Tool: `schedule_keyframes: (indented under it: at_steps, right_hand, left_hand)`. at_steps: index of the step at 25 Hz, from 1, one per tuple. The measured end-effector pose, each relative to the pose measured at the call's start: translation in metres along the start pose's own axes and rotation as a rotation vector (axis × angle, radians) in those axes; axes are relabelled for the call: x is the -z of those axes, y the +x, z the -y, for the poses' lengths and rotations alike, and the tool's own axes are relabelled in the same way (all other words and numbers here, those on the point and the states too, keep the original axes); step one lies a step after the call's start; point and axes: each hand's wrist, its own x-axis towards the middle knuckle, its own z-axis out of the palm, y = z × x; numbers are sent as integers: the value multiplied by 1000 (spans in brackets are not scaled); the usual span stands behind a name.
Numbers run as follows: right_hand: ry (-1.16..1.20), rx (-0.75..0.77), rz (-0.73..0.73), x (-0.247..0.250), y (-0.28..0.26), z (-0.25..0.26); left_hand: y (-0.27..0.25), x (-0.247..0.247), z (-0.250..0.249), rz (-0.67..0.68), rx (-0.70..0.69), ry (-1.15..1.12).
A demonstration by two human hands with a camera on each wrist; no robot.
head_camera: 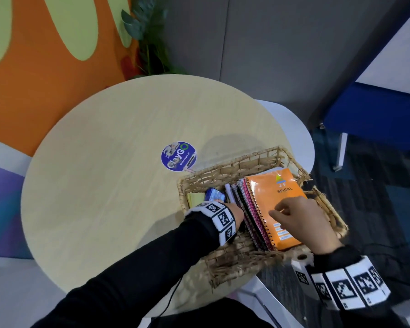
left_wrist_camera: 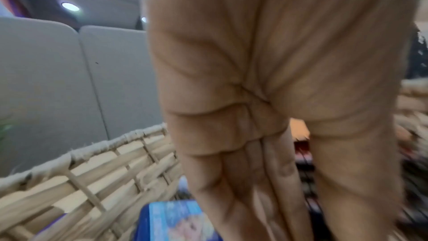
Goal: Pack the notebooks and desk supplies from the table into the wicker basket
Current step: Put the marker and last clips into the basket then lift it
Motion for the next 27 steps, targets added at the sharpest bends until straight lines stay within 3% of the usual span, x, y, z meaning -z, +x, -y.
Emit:
schedule_keyframes:
  at_steps: [2, 5, 7, 9, 11, 13, 16, 21, 23, 27]
  right_hand:
    - [33, 3, 4, -2, 0, 0]
    - [89, 31, 7, 2, 6, 6]
    - [132, 68, -11, 5, 17, 14]
    - [165, 104, -43, 9, 35, 25]
    - [143, 134, -52, 14, 61, 39]
    - [128, 153, -49, 17, 85, 51]
    - [129, 147, -27, 18, 119, 72]
    - [41, 203, 37, 16, 162, 109]
    - [-61, 300, 126, 12, 177, 126]
    - [-408, 527, 443, -4, 207, 168]
  left_hand:
    - [-10, 10, 10, -37, -12, -137]
    - [-29, 16, 55, -408, -79, -595]
    - [-36, 12, 98, -674, 23, -826]
    - [-26, 0, 145, -829, 157, -932]
    - [-3, -11, 185, -803, 252, -914]
    - [26, -21, 206, -672, 260, -833]
    - [65, -32, 219, -535, 176, -755]
    - [92, -28, 226, -482, 37, -669]
    - [99, -27, 225, -437, 33, -628]
    - [98, -30, 231, -385, 50, -700]
